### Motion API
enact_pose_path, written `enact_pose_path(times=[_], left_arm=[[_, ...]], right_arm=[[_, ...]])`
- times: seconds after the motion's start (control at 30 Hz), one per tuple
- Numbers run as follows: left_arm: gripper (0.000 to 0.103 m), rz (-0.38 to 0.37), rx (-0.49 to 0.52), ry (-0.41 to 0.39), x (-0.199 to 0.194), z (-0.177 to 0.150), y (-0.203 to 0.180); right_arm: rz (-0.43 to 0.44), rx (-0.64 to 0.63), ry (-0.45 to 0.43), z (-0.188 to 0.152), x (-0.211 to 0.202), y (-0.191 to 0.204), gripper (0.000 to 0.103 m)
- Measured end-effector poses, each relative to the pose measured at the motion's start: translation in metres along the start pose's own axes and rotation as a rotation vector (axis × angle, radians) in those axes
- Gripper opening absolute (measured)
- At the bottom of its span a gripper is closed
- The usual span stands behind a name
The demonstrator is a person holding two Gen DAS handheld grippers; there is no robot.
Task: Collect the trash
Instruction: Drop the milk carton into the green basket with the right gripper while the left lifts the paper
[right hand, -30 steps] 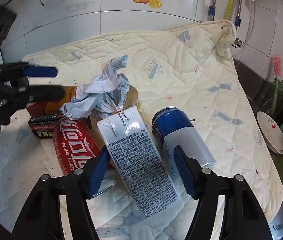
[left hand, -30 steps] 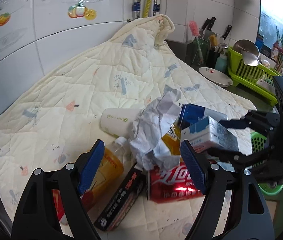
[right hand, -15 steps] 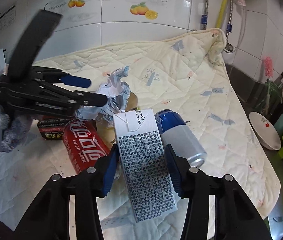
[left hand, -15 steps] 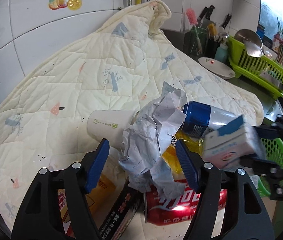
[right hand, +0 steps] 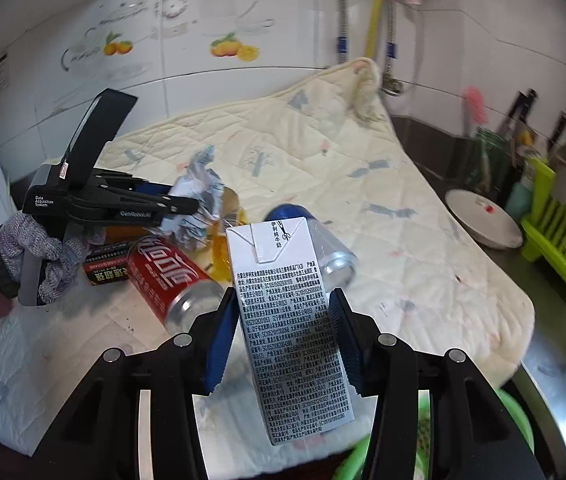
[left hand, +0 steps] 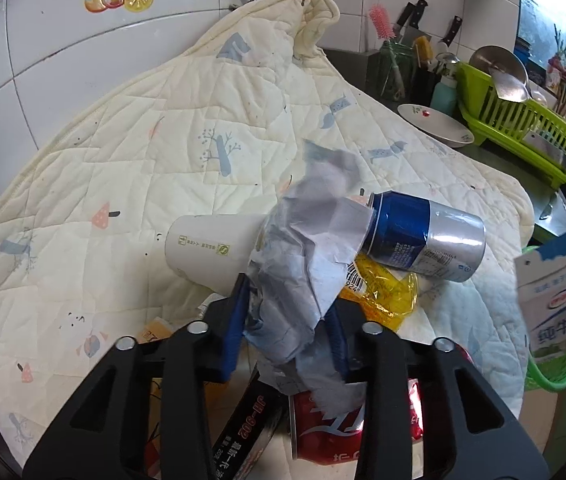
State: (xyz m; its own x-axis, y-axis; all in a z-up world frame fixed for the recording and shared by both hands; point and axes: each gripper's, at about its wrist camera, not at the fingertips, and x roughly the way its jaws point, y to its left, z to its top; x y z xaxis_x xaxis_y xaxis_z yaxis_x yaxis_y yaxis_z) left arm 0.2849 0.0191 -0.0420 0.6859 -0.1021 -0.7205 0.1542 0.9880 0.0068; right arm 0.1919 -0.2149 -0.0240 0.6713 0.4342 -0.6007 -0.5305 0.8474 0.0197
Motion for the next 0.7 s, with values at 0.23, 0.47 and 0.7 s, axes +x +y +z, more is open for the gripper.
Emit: enact_pose_path(times=[0.23, 0.47, 0.7], left_arm=[[0.023, 0.008, 0.011, -0.05, -0.025, 0.0, -0.002], [0.021, -0.006, 0.006, -0.105, -0.058, 0.002, -0.002], [0.019, -0.052, 0.019, -0.173, -0.092, 0.001, -0.02]], right_arm=[[-0.071, 0.101, -0.001, -0.03, -0.024, -0.019, 0.045], [-0.164, 0.184, -0.001, -0.056, -0.047, -0.041, 0.045], [-0.271, 0.273, 0.05, -0.094, -0.063, -0.075, 0.045]])
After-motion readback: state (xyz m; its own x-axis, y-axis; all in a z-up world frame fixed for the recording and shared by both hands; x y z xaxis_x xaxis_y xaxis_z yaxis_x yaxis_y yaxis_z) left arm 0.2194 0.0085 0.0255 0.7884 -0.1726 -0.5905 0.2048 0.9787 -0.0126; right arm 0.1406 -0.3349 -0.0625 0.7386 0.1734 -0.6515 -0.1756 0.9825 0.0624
